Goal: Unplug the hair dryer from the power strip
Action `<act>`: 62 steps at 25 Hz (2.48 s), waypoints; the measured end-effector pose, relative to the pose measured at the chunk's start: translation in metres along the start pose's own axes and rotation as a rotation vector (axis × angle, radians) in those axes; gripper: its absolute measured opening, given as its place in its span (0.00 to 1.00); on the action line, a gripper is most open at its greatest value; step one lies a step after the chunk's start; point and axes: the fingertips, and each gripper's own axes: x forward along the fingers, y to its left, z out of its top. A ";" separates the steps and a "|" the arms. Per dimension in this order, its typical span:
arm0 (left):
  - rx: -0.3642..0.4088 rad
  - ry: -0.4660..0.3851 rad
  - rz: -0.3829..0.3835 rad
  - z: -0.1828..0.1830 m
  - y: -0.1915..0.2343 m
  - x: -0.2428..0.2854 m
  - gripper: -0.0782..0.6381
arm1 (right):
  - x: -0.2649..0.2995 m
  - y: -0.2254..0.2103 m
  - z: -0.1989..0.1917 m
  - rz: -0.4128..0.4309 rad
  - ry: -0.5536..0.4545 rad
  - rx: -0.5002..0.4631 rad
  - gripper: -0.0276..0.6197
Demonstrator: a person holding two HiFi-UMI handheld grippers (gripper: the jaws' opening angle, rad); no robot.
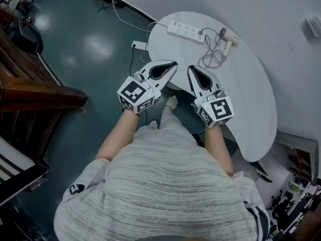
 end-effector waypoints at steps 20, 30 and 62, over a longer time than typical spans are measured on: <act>-0.016 0.088 -0.014 -0.012 0.107 0.153 0.12 | 0.095 -0.155 -0.010 0.007 0.026 0.064 0.09; 0.051 0.158 -0.151 -0.021 0.130 0.189 0.12 | 0.108 -0.187 -0.027 -0.082 0.075 0.109 0.09; 0.248 0.472 -0.639 -0.122 0.201 0.247 0.14 | 0.157 -0.264 -0.140 -0.584 0.287 0.303 0.09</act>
